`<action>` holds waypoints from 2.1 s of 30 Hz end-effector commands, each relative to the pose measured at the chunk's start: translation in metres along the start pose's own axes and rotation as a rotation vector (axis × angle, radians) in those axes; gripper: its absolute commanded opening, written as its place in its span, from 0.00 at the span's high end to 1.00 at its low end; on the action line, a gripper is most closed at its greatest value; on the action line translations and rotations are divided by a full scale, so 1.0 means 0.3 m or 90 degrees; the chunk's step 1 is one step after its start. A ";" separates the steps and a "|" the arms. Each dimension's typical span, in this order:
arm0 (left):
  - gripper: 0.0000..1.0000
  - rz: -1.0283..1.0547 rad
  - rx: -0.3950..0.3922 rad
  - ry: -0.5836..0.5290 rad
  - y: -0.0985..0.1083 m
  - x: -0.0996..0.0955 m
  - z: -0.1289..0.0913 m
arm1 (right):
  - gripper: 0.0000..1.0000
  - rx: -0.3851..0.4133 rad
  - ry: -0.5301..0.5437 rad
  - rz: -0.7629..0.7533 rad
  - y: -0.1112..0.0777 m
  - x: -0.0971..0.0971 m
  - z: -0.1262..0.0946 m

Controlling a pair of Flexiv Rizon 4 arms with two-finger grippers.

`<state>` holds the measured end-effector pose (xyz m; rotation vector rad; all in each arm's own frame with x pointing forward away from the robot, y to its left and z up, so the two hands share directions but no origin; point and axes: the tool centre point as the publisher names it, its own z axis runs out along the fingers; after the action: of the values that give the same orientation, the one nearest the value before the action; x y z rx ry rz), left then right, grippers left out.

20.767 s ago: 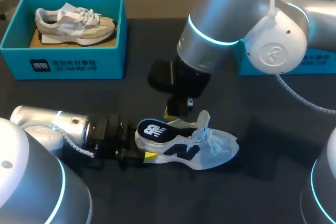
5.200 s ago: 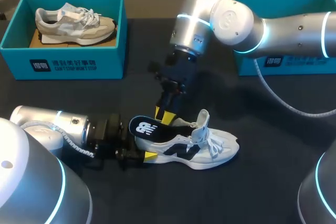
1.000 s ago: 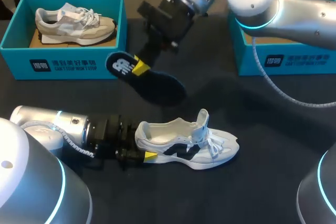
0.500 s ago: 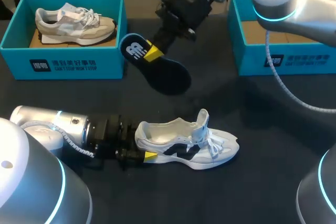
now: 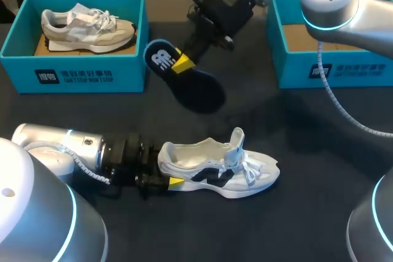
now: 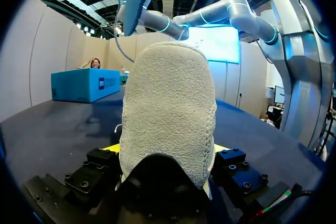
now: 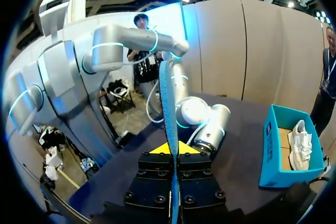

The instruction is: Take the shoe out of the shoebox, open the shoe tongue, remove and reinsert the insole, then place the shoe into the shoebox

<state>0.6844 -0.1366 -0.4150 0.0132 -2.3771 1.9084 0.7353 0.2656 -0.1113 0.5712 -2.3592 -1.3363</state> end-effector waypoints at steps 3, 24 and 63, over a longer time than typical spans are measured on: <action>1.00 0.000 -0.001 -0.002 -0.001 0.002 0.002 | 1.00 -0.037 -0.019 0.010 0.015 0.047 -0.077; 1.00 0.000 -0.001 -0.002 -0.001 0.002 0.002 | 1.00 -0.139 -0.102 0.046 0.121 0.236 -0.176; 1.00 0.000 -0.001 -0.002 -0.001 0.002 0.002 | 1.00 -0.304 -0.232 0.198 0.235 0.469 -0.221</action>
<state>0.6845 -0.1364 -0.4151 0.0134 -2.3774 1.9082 0.6454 0.1825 -0.0008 -0.1045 -2.0934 -1.8431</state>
